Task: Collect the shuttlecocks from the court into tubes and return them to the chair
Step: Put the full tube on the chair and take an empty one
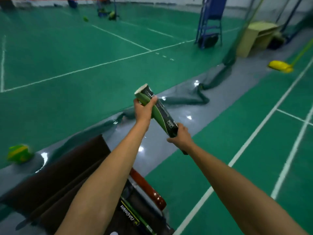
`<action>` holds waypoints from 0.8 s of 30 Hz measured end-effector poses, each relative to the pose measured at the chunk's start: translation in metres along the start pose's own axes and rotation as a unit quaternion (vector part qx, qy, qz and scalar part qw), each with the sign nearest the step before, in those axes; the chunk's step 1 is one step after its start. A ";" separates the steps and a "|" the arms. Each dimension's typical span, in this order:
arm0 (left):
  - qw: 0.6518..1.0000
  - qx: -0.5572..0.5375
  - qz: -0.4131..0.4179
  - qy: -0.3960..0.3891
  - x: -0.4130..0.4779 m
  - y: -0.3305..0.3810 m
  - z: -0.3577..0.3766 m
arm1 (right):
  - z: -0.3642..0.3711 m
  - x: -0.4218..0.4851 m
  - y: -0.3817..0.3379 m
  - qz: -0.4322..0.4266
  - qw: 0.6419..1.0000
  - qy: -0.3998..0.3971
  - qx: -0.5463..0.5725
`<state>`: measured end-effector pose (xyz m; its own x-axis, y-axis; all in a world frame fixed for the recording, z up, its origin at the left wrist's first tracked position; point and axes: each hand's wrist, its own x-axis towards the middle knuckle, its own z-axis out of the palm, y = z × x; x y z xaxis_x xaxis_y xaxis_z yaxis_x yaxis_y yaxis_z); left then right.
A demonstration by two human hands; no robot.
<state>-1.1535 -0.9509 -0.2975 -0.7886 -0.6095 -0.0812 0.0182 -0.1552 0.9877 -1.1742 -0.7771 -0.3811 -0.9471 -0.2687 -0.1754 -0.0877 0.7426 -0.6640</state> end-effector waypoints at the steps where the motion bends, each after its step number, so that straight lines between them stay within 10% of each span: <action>1: 0.999 -0.026 -0.030 -0.007 -0.001 0.004 0.026 | -0.025 0.000 0.022 0.027 0.999 0.022 -0.025; 7: 0.983 -0.100 -0.152 0.025 -0.031 0.003 0.183 | -0.190 -0.037 0.161 0.151 0.976 0.142 -0.070; 16: 0.935 -0.115 -0.331 -0.053 -0.128 -0.086 0.416 | -0.412 -0.111 0.281 -0.020 0.951 0.285 0.116; 24: 0.911 0.130 -0.151 -0.362 -0.308 -0.116 0.644 | -0.538 -0.156 0.406 -0.037 0.920 0.388 0.033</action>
<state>-1.3086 -0.2449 -0.3008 -0.9340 0.1176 -0.3374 -0.3379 0.0165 0.9410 -1.2282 -0.1043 -0.2322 -0.8769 0.2205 0.4271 -0.1661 0.6947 -0.6998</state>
